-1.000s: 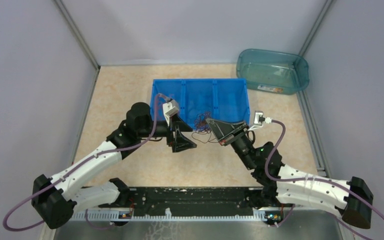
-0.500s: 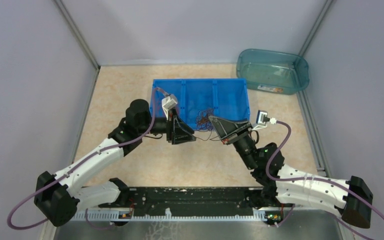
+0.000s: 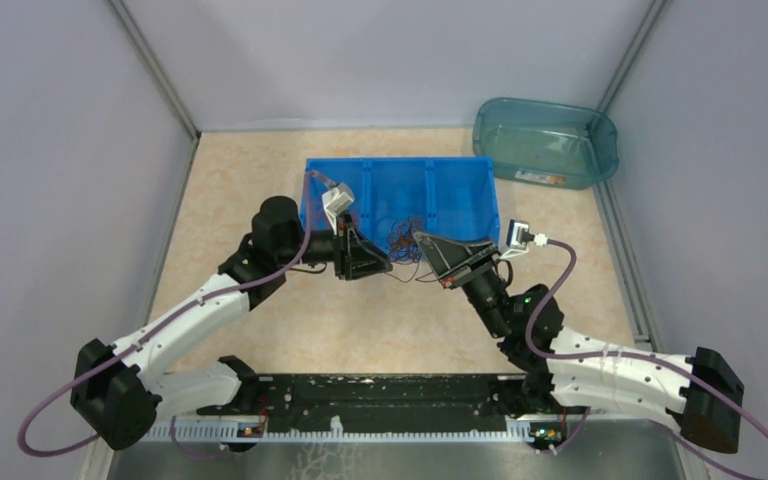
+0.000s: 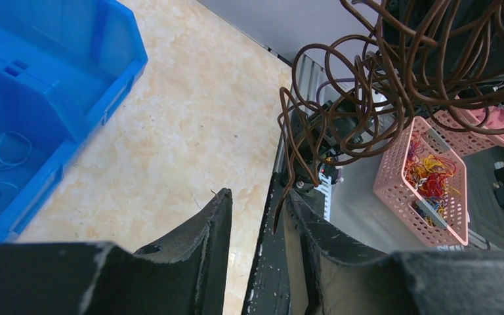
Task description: Untangle the cables
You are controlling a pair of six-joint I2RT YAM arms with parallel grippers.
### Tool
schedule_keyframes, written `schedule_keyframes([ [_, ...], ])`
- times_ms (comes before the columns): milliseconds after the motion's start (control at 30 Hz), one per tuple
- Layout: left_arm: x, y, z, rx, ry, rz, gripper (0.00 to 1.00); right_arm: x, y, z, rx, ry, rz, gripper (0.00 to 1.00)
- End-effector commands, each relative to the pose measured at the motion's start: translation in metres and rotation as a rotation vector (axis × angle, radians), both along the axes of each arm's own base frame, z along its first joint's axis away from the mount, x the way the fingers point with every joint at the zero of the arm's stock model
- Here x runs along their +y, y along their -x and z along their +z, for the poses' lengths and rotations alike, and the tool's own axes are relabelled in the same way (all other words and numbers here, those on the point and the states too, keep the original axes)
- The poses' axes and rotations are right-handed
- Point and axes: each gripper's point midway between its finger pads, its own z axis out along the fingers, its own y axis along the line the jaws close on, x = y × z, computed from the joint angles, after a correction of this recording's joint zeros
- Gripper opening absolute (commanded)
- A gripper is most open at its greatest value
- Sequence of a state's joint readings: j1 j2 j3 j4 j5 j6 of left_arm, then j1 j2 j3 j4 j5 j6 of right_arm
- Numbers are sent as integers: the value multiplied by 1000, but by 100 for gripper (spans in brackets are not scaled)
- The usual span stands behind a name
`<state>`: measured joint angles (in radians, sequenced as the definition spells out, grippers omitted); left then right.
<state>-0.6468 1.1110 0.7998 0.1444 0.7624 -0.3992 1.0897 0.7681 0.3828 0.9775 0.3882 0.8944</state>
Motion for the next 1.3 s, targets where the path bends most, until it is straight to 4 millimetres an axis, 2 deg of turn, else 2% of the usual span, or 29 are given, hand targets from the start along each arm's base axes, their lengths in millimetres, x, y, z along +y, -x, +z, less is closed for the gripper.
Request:
schedule_keyframes([
  [0,-1,-6,21,-93,39,-1,36,-11,9,35,-52,-113,26,0],
  [133,4,-12,12,-202,-12,16,16,-13,10,37,-54,-118,26,0],
  [200,9,-22,7,-317,-63,40,8,-13,10,35,-52,-110,27,0],
  [267,18,-41,8,-442,-133,113,1,-14,12,31,-51,-98,32,3],
  [300,22,-48,12,-518,-166,132,0,-15,14,27,-50,-90,37,6],
  [367,30,-62,33,-708,-217,166,0,-15,18,17,-52,-63,56,13],
  [467,41,-69,75,-1024,-256,175,0,-7,31,-7,-66,37,116,25],
  [500,43,-67,87,-1124,-261,165,0,-3,36,-17,-75,91,143,29],
  [533,45,-64,98,-1232,-269,149,0,2,37,-36,-48,167,157,32],
  [633,50,-49,123,-1540,-278,86,0,2,41,-79,4,341,173,42],
  [700,52,-34,127,-1687,-274,22,0,-1,40,-112,48,505,161,47],
  [767,53,-19,123,-1807,-263,-45,0,-11,36,-141,95,645,127,51],
  [867,53,-2,118,-1906,-226,-98,0,-25,33,-166,127,784,83,60],
  [967,54,5,112,-1958,-219,-126,0,-36,28,-183,168,915,46,64],
  [1067,53,12,111,-1995,-193,-143,0,-32,25,-181,148,964,41,67],
  [1133,52,17,112,-2000,-168,-158,0,-25,21,-172,101,978,41,69],
  [1267,51,26,116,-1974,-127,-188,0,-2,13,-127,-89,915,18,71],
])
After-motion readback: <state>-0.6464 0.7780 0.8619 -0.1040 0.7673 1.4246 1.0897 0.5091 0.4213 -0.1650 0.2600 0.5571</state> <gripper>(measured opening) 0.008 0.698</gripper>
